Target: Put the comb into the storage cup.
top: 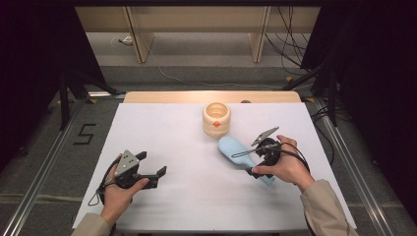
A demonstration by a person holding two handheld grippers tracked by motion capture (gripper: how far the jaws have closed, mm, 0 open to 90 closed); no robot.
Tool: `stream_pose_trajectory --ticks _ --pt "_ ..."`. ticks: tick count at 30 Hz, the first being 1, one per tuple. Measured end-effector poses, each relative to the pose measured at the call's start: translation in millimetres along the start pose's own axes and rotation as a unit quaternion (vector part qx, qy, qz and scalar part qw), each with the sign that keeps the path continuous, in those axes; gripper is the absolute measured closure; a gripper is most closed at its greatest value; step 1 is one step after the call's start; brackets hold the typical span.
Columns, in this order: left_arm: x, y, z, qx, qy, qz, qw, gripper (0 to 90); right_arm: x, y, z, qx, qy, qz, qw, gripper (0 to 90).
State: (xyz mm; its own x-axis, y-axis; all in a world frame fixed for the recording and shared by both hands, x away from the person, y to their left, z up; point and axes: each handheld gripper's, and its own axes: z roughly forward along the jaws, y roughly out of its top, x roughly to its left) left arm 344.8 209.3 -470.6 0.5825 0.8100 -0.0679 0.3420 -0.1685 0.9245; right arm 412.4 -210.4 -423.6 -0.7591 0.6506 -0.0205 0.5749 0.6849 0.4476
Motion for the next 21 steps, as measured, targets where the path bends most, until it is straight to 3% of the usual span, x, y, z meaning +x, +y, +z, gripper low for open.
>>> stream_pose_trajectory --ticks 13,21 --pt "0.5 0.1 -0.7 -0.002 0.002 -0.001 1.0000 7.3 -3.7 16.6 24.4 0.059 0.002 0.010 0.9982 16.5" --pt "0.7 -0.2 -1.0 -0.002 0.002 -0.001 1.0000 7.3 -5.5 22.4 38.9 0.094 -0.003 0.012 0.9955 27.3"
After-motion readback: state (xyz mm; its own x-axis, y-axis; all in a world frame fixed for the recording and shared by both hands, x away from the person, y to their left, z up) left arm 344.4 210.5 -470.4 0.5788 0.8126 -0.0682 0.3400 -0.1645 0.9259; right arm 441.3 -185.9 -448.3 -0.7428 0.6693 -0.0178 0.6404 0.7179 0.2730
